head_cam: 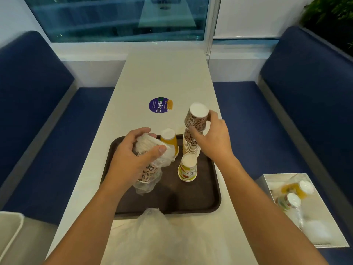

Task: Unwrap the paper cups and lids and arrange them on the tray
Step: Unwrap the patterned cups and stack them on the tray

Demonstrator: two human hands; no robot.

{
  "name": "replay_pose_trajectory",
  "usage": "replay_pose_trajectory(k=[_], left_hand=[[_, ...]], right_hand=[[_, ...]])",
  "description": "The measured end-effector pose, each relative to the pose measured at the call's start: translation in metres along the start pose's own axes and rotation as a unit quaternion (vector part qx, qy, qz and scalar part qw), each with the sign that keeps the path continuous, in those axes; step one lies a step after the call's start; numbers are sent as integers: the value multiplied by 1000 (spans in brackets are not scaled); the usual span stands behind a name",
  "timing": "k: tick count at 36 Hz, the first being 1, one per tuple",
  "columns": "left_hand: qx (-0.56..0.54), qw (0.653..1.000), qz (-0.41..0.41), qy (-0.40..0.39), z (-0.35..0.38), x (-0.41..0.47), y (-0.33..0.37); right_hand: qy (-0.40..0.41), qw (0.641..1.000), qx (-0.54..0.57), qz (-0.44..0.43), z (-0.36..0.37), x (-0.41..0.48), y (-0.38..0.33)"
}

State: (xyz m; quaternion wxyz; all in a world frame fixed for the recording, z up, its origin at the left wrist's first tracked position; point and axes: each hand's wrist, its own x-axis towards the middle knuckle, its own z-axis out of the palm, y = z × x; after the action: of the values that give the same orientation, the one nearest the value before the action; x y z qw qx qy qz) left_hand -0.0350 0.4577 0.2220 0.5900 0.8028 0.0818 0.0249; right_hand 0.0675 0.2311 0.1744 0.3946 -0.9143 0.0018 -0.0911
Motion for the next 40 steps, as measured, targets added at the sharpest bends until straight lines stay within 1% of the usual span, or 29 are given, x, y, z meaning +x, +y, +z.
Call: replay_pose_trajectory(k=[4, 8, 10, 12, 14, 16, 17, 18, 19, 21, 22, 23, 25, 27, 30, 33, 35, 37, 39, 40], left_hand=[[6, 1000, -17, 2, 4, 5, -4], [7, 1000, -26, -1, 5, 7, -5], [6, 1000, -27, -1, 5, 6, -4], [1, 1000, -26, 1, 5, 3, -2], [-4, 1000, -27, 3, 4, 1, 0], [-6, 1000, -29, 2, 2, -2, 1], [-1, 1000, -29, 1, 1, -4, 2], [6, 1000, -28, 0, 0, -7, 3], [8, 1000, -26, -3, 0, -8, 4], [2, 1000, -19, -13, -2, -13, 7], [1, 1000, -17, -21, -5, -14, 6], [4, 999, -17, -30, -8, -16, 6], [19, 998, -18, -52, -15, -19, 4], [25, 997, -13, -76, -23, -23, 4], [-14, 993, 9, -117, -37, -28, 6], [8, 991, 29, -128, -49, -34, 10], [15, 995, 36, -92, -53, -40, 9], [-16, 999, 32, -32, -53, -45, 9], [-34, 998, 35, 30, -53, -50, 7], [-28, 997, 44, 63, -52, -52, 7]], right_hand=[[-63, 996, -51, 33, 20, -4, 22], [-72, 995, -46, 48, 24, -4, 30], [-54, 996, -63, 33, 21, -5, 28], [-14, 998, -62, 14, 16, -10, 19], [48, 999, -11, -21, 8, -21, 0], [88, 991, 52, -91, -1, -37, -22], [74, 985, 81, -132, -6, -45, -32], [32, 979, 108, -171, -11, -53, -41], [-33, 971, 126, -200, -15, -59, -49], [-181, 951, 127, -218, -23, -70, -62], [-237, 940, 122, -211, -26, -74, -68], [-272, 932, 124, -204, -28, -78, -72], [-296, 923, 151, -196, -31, -84, -76], [-284, 924, 178, -185, -32, -90, -77], [-224, 938, 224, -143, -28, -95, -76], [-162, 942, 282, -79, -28, -100, -74], [-143, 938, 314, -42, -30, -104, -73], [-159, 923, 349, -17, -32, -107, -71], [-189, 896, 401, 11, -33, -111, -71], [-202, 875, 438, 33, -34, -113, -72]])
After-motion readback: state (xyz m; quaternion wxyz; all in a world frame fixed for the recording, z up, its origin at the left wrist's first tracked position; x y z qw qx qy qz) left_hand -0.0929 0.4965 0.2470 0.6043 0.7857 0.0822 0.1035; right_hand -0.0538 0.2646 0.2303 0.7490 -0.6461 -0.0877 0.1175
